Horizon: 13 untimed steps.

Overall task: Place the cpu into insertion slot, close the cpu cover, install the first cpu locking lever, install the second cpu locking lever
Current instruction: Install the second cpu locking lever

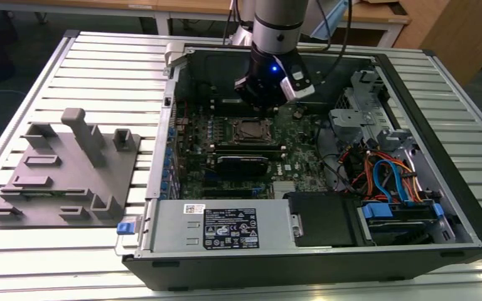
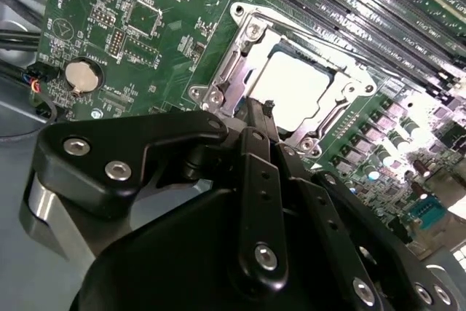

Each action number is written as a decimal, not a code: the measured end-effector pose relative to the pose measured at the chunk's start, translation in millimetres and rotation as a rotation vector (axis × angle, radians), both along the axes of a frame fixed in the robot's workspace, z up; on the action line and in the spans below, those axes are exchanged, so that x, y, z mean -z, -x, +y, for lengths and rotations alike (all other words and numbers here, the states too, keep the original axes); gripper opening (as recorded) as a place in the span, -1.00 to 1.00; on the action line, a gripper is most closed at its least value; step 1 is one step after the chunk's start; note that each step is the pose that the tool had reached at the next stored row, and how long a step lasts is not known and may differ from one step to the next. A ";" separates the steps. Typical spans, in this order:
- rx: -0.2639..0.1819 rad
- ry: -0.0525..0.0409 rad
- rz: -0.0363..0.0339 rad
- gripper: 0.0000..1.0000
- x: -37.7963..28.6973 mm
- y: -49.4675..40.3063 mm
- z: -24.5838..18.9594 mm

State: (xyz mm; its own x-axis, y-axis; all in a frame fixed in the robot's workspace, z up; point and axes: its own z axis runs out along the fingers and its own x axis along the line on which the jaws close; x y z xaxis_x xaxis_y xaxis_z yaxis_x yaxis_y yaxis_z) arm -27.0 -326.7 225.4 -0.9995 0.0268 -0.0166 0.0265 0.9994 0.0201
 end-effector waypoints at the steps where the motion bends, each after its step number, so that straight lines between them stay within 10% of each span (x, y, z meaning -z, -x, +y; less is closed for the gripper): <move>1: 0.000 -0.0002 -0.0001 -0.80 -0.8 0.0 0.0; 13: 0.000 0.0002 -0.0001 -0.80 -7.4 0.0 -5.9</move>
